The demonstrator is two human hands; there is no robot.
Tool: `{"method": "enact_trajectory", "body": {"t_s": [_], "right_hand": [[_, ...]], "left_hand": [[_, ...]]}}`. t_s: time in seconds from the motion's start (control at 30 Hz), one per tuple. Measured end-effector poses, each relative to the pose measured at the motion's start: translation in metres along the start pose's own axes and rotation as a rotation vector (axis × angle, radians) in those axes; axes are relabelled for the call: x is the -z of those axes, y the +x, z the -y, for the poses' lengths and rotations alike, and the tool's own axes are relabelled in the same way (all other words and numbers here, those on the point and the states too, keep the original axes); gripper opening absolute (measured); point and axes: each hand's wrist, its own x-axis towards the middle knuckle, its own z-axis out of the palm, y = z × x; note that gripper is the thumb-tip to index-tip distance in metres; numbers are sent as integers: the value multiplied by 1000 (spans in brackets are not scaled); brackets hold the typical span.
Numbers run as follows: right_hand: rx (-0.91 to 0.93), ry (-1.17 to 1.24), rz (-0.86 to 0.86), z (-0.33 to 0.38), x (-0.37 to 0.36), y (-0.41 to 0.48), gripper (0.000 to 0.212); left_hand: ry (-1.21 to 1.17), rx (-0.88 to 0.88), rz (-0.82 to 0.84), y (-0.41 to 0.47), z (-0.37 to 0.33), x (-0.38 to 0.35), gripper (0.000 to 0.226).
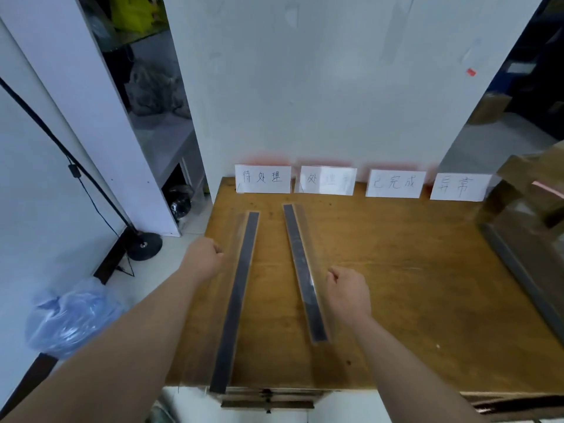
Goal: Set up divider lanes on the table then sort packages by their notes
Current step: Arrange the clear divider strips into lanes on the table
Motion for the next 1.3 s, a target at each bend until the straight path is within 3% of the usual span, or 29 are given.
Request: {"method": "enact_trajectory", "body": {"t_s": [0.17, 0.53, 0.73, 1.07, 1.3], "right_hand": [[-74, -27, 5, 13, -26, 4, 33], [20, 73, 76, 6, -39, 19, 21], [62, 83, 55, 5, -38, 25, 30], [14, 81, 34, 12, -44, 36, 26], [-43, 70, 8, 23, -48, 37, 32]], "left_hand": [[7, 22, 19, 21, 25, -4, 19], [-47, 29, 78, 5, 50, -24, 30], [-74, 95, -38, 14, 56, -30, 42], [-81, 153, -72, 53, 42, -29, 35], [-50, 106, -76, 77, 39, -25, 42]]}}
